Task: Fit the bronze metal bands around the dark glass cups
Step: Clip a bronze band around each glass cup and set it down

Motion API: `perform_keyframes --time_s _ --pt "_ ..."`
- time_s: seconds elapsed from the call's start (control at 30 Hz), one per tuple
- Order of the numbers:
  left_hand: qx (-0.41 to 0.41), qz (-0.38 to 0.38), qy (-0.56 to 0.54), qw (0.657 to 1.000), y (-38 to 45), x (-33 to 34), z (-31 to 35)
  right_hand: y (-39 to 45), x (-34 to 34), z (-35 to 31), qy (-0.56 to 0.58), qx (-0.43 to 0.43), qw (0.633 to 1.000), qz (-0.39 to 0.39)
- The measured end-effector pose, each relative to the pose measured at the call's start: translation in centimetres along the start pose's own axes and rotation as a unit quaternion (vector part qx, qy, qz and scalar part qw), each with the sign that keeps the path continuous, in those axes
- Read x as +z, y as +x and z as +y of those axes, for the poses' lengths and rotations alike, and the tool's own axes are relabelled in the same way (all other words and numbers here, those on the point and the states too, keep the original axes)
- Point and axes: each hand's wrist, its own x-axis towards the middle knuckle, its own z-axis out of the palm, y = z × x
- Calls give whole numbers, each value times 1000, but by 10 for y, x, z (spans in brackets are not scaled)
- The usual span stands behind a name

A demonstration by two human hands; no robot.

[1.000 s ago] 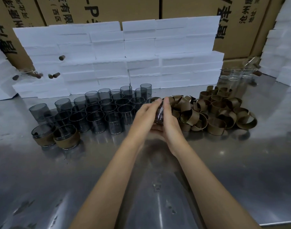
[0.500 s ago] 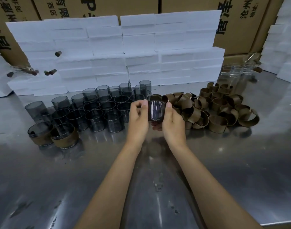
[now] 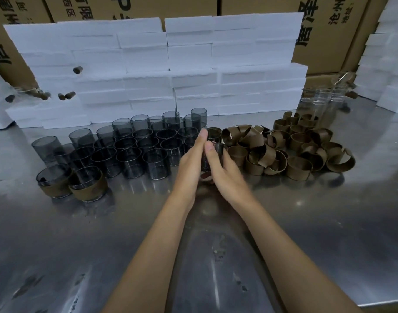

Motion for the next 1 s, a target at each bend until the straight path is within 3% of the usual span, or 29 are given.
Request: perform_keyframes --time_s 0.23,0.43,0.5,0.6,0.77,0.9,1.0 --pt "7 70 66 995 4 4 -7 2 1 3 -26 -24 995 89" --pt "10 111 33 993 6 -2 -9 6 -4 6 -10 -48 988 146" --pt "11 103 -2 995 8 -5 -11 6 -6 6 18 -51 988 146" --pt "36 100 -38 994 10 -8 -10 10 -8 4 139 17 982 126" --pt "82 37 -31 995 7 -5 -10 11 -14 2 354 108 928 26" --pt "77 -10 -55 995 9 -9 -11 13 -19 0 417 117 901 25" --pt "87 -4 -55 995 8 -9 -11 13 -20 0 414 111 903 16"
